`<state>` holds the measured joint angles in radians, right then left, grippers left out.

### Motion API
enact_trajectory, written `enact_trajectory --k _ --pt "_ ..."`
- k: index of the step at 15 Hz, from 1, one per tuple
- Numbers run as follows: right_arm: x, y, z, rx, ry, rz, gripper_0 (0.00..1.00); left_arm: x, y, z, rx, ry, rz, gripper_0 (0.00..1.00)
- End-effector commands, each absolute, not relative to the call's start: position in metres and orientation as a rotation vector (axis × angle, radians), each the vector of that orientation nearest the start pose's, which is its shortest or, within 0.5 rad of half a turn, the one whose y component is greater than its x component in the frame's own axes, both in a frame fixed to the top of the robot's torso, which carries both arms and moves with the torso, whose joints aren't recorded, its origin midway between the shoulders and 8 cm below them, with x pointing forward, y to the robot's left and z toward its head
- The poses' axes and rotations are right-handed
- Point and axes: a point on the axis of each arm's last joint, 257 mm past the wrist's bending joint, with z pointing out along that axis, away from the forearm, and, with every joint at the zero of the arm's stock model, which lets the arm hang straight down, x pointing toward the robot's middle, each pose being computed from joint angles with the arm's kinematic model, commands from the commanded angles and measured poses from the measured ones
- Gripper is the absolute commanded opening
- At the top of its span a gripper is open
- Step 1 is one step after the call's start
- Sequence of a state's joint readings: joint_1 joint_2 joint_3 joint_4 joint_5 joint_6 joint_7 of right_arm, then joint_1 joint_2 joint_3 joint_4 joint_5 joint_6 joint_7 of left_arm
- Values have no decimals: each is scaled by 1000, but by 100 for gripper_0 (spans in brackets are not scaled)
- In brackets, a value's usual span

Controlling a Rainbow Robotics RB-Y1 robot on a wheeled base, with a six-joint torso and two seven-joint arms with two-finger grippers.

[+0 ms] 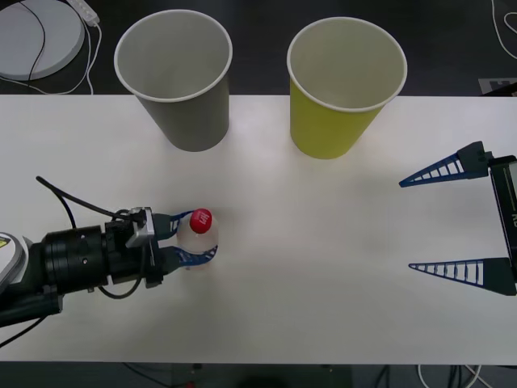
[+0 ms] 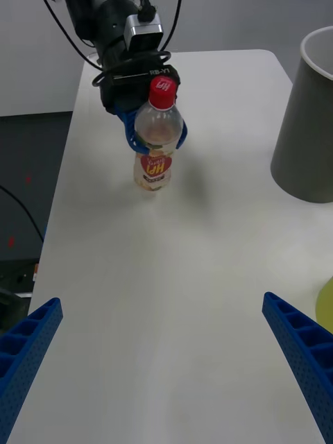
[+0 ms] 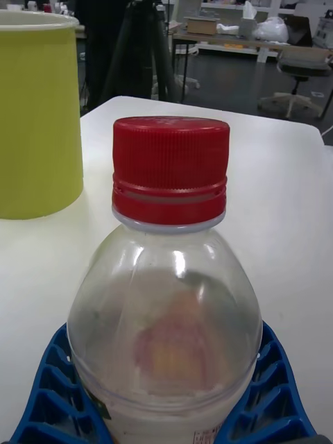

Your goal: Put the can into the green bin and the plastic bottle into the gray bin

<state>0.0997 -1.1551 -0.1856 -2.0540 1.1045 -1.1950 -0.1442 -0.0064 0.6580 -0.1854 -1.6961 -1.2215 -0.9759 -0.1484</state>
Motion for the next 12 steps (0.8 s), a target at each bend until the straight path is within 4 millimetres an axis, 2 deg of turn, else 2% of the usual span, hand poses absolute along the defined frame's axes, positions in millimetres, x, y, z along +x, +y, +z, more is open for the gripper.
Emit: enact_trajectory --k 1,12 --pt "324 -211 -110 -1643 1414 464 100 383 125 -219 1265 1402 -601 0" --pt "324 -211 -110 -1643 1414 464 100 401 186 -170 1214 1511 -552 0"
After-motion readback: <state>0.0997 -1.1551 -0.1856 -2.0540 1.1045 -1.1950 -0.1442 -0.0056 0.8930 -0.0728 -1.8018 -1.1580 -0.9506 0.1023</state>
